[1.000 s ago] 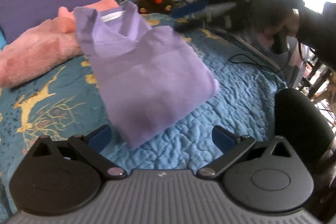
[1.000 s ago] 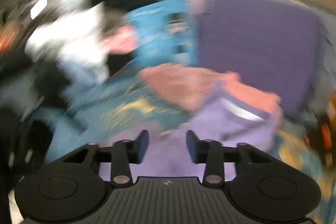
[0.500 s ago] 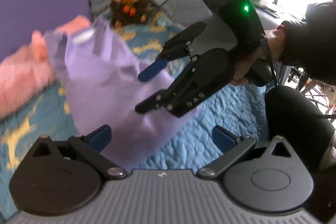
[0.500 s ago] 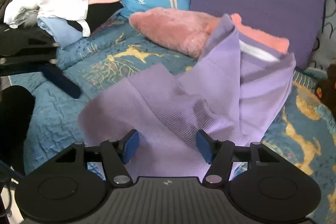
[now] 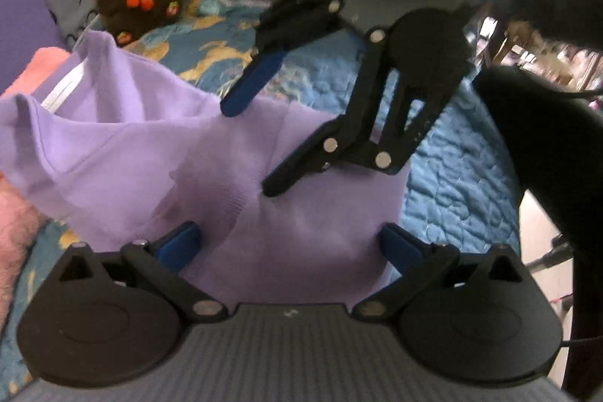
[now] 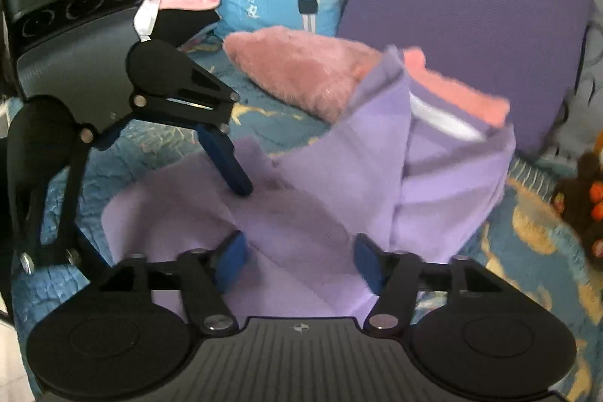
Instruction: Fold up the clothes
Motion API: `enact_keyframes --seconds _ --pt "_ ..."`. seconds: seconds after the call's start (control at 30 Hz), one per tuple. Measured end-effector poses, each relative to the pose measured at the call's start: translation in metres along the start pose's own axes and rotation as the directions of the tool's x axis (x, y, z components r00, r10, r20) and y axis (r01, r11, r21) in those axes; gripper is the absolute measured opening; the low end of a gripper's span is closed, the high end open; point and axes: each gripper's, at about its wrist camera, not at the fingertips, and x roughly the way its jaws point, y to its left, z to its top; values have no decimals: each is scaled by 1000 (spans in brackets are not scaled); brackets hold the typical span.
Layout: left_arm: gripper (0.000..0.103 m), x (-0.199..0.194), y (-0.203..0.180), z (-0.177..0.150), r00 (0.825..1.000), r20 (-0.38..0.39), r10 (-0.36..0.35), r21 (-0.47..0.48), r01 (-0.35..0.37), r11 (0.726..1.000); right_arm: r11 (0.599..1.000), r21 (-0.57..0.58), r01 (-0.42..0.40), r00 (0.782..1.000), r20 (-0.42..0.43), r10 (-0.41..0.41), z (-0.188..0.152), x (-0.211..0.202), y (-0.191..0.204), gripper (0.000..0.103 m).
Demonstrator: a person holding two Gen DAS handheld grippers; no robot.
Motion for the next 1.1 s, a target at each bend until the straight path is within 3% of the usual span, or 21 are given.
enact_keyframes --seconds 0.1,0.23,0.33,0.47,0.57,0.67,0.8,0.9,1.1 --pt "103 2 9 -6 999 27 -32 -25 33 999 998 61 -22 1000 -5 22 -8 0 -15 72" --pt "103 -1 9 -7 1000 29 -10 -25 11 1000 997 73 -7 1000 -19 9 -7 -9 -15 71" --pt "103 -21 -12 -2 999 0 37 38 -37 999 999 49 11 1000 -8 -10 1 -31 -11 56" --pt "103 -48 -40 -5 1000 -11 -28 170 30 985 985 -165 -53 997 41 61 10 -61 17 57" --pt "103 -42 -49 1 999 -21 -43 226 47 973 950 -286 -128 992 -16 129 15 -44 37 57" --pt "103 -21 -36 4 995 -69 -67 188 79 979 920 -344 -187 982 -83 168 14 -18 49 58" --pt "103 -3 -27 -10 989 -119 -87 245 114 963 940 -286 -189 981 -88 170 -1 -1 30 73" --pt "103 -2 -25 -17 989 -112 -95 274 123 954 951 -242 -194 980 -79 180 -10 0 20 75" --pt "103 4 -7 -25 989 -42 -139 160 144 976 960 -189 -208 977 -91 194 -15 10 12 76"
